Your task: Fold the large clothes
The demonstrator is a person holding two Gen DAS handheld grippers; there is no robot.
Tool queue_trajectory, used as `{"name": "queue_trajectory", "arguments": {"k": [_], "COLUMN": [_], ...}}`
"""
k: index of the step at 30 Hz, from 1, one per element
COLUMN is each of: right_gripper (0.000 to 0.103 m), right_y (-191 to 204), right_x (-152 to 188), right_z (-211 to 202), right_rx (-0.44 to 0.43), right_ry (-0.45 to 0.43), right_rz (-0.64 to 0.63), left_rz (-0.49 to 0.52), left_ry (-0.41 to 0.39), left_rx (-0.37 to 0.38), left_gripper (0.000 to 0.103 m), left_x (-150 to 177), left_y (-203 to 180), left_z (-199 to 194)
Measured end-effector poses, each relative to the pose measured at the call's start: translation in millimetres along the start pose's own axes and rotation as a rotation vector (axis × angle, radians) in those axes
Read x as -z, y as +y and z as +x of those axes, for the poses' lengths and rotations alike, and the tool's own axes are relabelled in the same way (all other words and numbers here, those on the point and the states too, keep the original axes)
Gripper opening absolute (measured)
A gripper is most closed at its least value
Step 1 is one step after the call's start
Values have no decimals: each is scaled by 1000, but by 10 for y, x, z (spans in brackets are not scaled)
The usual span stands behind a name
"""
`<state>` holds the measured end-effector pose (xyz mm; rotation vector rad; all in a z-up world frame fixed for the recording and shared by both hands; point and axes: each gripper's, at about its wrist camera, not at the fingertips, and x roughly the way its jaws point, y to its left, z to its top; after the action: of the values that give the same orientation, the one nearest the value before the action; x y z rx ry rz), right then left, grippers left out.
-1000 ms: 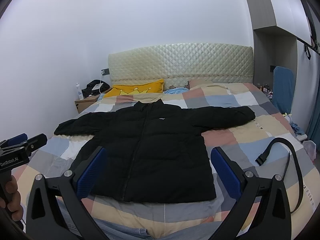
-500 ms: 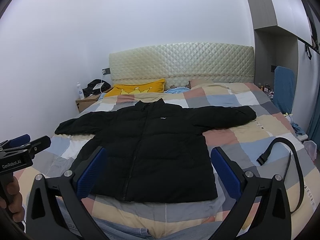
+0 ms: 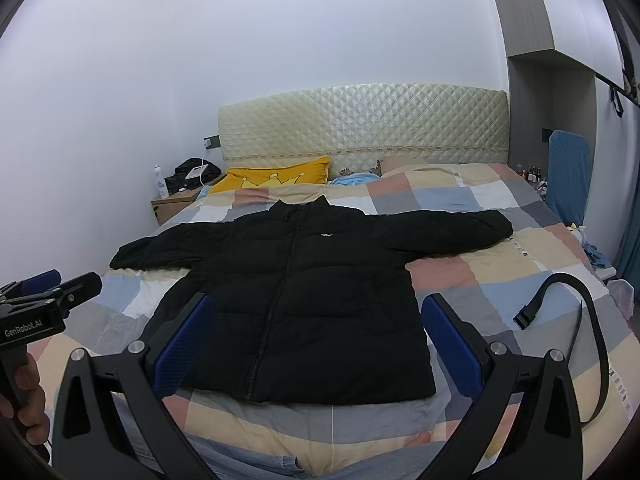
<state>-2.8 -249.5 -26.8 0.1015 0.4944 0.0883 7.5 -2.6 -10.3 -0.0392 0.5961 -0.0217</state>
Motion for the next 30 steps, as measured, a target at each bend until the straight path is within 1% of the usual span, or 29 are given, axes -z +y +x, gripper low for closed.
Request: {"name": "queue_trajectory", "arguments": {"k": [15,20,23,24,27,30], "right_gripper": [103,103,103,103,103,103], "right_y": [51,20,-8,-19,-56,-104], "right_x": [11,29,20,8,-40,-106], "right_z": [29,29,40,39,41,68], "right_rx": [4,-7,-12,-17,-3,-1], "right_ry": [11,12,19,20,21,30], "right_rz": [3,13,36,39,28,27], "left_rz": [8,4,21,22,-9,-10], "left_ry": [14,32,17,13,32,34], "left_rx": [-9,-12,-94,-100,-55,-74], "left_gripper": [101,101,101,101,101,101], "left_x": [20,-68,-119,-137,-189,-255], "left_y": [3,-31,-60,-65,-42,-57], "left_z": [9,63,65,66,105,148]}}
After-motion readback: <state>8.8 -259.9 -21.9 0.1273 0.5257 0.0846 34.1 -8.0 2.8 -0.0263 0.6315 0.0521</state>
